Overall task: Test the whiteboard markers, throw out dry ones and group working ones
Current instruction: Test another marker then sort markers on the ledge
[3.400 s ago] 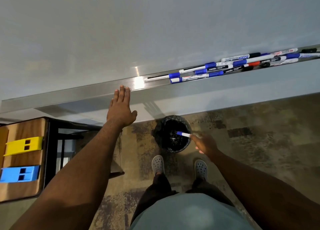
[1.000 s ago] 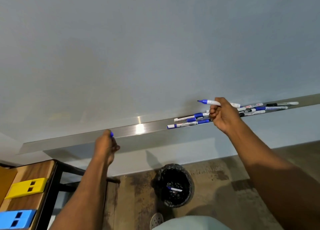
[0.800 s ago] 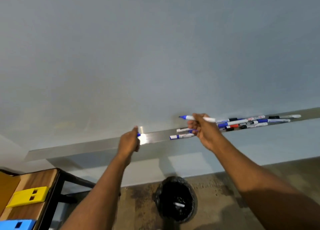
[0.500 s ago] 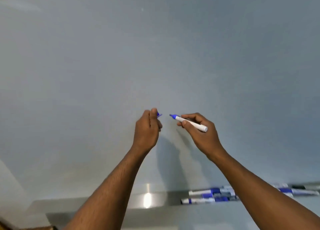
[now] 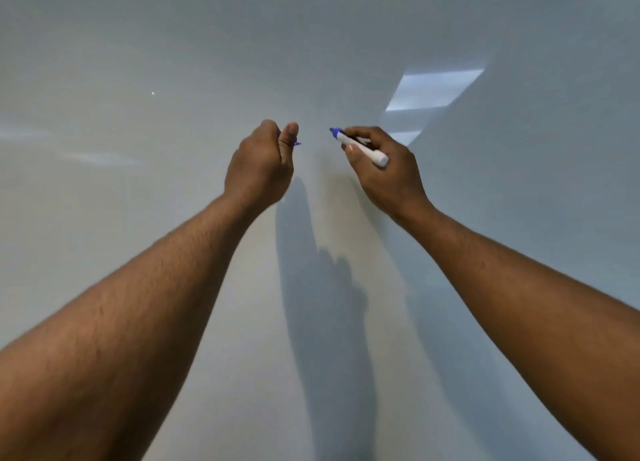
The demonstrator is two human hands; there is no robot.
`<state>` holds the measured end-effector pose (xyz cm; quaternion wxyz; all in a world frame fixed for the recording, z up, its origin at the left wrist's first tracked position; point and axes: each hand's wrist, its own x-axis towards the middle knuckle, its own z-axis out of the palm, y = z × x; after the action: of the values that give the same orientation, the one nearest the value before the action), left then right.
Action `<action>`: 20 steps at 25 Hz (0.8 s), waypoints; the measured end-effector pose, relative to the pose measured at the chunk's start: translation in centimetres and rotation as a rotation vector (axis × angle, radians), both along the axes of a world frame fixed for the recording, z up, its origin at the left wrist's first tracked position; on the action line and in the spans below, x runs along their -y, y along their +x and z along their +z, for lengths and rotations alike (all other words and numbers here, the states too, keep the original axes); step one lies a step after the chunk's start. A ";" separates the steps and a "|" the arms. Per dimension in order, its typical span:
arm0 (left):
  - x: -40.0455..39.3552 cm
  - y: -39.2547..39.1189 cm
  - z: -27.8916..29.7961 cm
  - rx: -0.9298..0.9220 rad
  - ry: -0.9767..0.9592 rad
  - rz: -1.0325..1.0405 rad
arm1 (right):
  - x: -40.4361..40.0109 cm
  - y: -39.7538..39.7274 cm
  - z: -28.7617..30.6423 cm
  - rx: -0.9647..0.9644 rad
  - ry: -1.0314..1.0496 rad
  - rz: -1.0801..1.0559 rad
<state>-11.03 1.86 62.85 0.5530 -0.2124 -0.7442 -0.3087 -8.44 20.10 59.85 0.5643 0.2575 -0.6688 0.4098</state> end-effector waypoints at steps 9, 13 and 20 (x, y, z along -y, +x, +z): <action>0.8 -0.9 4.5 0.158 -0.156 0.099 | 1.1 -1.6 7.4 0.057 0.129 -0.195; 0.8 -1.2 4.1 0.193 -0.146 0.082 | 1.1 -1.6 8.2 0.077 0.129 -0.240; 1.0 -2.3 2.5 0.186 -0.186 0.035 | 0.3 -0.8 4.3 0.137 0.178 -0.326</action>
<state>-13.35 0.85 65.35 0.4650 -0.2202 -0.8211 -0.2471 -9.23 19.78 64.16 0.5516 0.1660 -0.7720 0.2688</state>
